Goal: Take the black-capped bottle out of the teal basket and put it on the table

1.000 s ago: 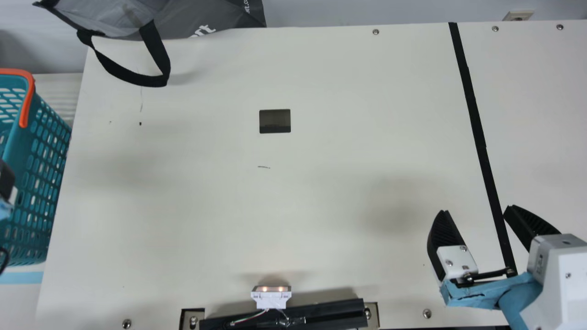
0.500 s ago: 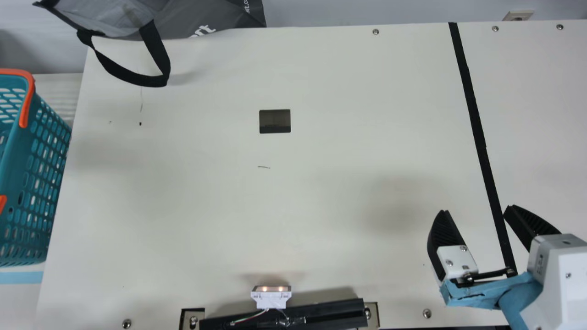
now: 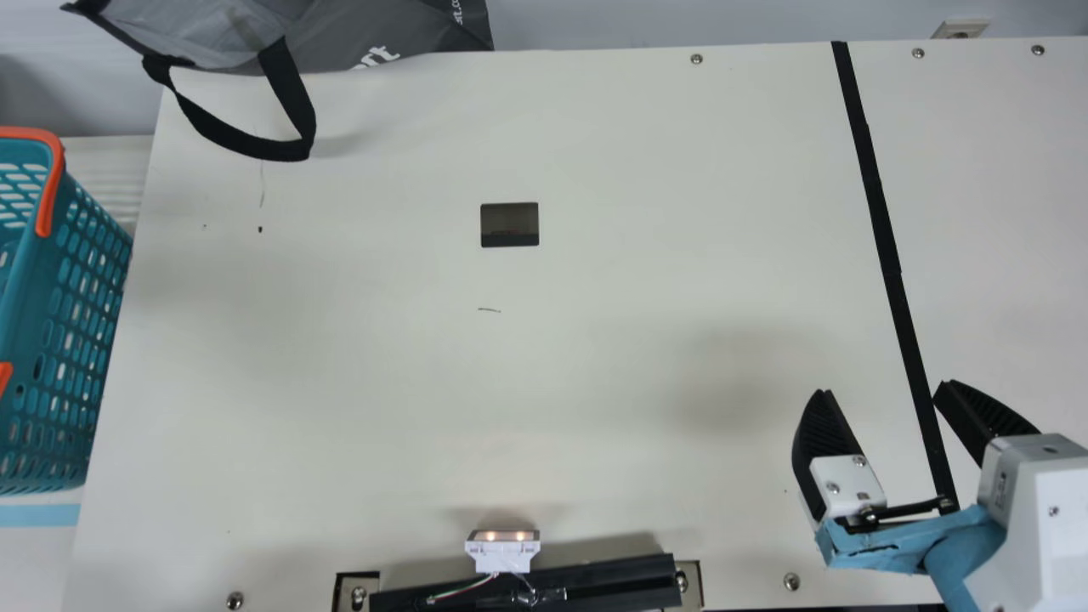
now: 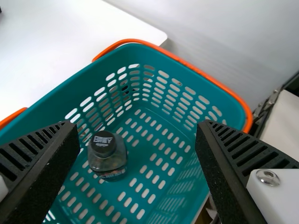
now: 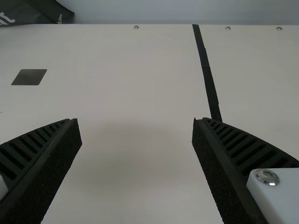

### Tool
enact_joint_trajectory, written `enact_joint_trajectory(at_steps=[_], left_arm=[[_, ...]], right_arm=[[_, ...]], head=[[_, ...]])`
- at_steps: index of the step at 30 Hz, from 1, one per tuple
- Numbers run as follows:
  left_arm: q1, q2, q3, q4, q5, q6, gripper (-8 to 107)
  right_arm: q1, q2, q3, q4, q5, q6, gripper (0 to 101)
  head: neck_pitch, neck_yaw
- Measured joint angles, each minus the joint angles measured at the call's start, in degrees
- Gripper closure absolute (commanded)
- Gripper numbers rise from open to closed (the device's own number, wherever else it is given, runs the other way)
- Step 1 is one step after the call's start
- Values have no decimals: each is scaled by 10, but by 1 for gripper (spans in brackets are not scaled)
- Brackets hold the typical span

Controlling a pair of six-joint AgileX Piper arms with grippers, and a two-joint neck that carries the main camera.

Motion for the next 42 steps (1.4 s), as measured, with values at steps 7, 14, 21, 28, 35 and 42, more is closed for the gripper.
enact_joint_trajectory(at_steps=[7, 14, 21, 28, 35, 42], left_arm=[[85, 59, -34, -113, 37, 130, -8], [154, 119, -46, -197, 82, 252, -8], [169, 173, -53, -236, 113, 348, -8], [151, 206, -68, -237, 108, 371, -8], [131, 223, -80, -228, 98, 360, -8], [122, 237, -87, -216, 91, 351, -8]], right_arm=[[0, 0, 0, 0, 0, 0, 10], [0, 0, 0, 0, 0, 0, 10], [0, 0, 0, -1, 1, 0, 10], [0, 0, 0, -1, 0, 0, 10], [0, 0, 0, -1, 0, 0, 10], [0, 0, 0, -1, 0, 0, 10]], head=[[3, 0], [0, 0], [0, 0], [0, 0], [0, 3], [0, 0]])
